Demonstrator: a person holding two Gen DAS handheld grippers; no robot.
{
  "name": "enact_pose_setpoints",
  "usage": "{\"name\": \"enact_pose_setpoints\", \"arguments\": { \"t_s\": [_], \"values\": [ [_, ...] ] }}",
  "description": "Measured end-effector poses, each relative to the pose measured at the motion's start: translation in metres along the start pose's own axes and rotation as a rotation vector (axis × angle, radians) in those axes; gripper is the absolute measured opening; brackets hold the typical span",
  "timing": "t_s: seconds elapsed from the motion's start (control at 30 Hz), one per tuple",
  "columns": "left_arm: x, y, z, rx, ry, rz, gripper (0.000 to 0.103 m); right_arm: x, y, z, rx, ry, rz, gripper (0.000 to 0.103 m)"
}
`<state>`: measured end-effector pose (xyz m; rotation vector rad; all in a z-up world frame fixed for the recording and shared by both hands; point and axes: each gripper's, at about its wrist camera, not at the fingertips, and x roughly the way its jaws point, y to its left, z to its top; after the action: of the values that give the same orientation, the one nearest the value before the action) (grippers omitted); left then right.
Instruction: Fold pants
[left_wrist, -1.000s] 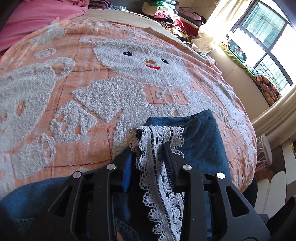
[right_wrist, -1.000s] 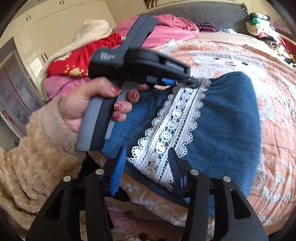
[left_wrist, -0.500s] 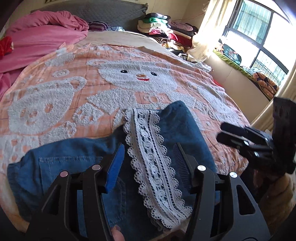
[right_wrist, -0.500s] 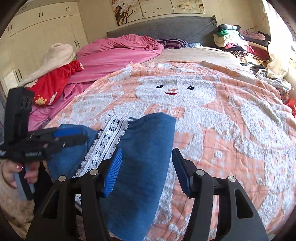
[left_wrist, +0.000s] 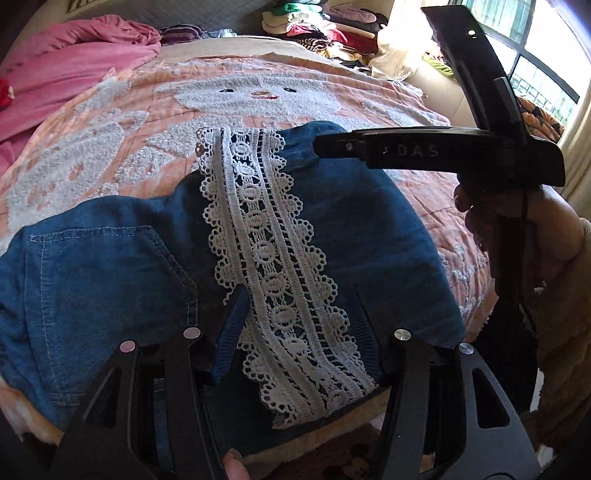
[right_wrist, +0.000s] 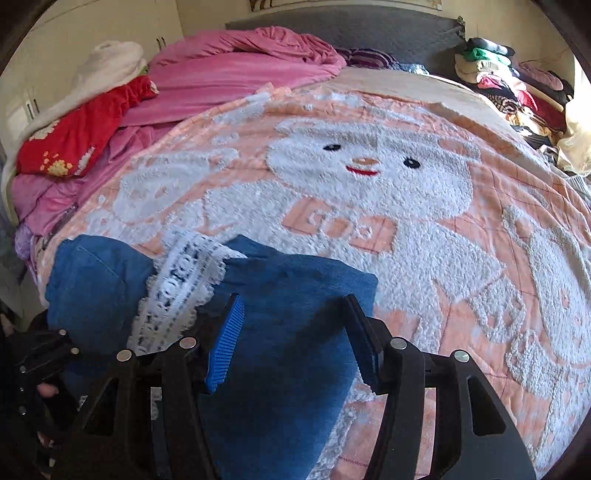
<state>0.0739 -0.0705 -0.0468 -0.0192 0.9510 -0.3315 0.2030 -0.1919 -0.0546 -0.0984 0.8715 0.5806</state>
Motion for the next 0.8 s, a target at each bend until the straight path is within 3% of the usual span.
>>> {"name": "enact_pose_setpoints", "arguments": {
  "t_s": [0.1,0.27,0.53,0.8],
  "values": [
    [0.002,0.003,0.0,-0.004,0.003,0.0,0.049,0.016,-0.01,-0.007,0.045,0.039,0.025,0.054],
    [0.001,0.007,0.002,-0.016,0.009,0.005,0.057,0.018,-0.01,-0.009,0.053,0.031,0.026,0.055],
    [-0.011,0.009,0.007,-0.018,-0.022,0.029,0.061,-0.021,-0.015,-0.006,0.122,-0.065,0.059,0.057],
    [-0.025,0.012,0.012,-0.014,-0.054,0.063,0.064,-0.053,-0.009,-0.007,0.118,-0.137,0.045,0.069]
  ]
}}
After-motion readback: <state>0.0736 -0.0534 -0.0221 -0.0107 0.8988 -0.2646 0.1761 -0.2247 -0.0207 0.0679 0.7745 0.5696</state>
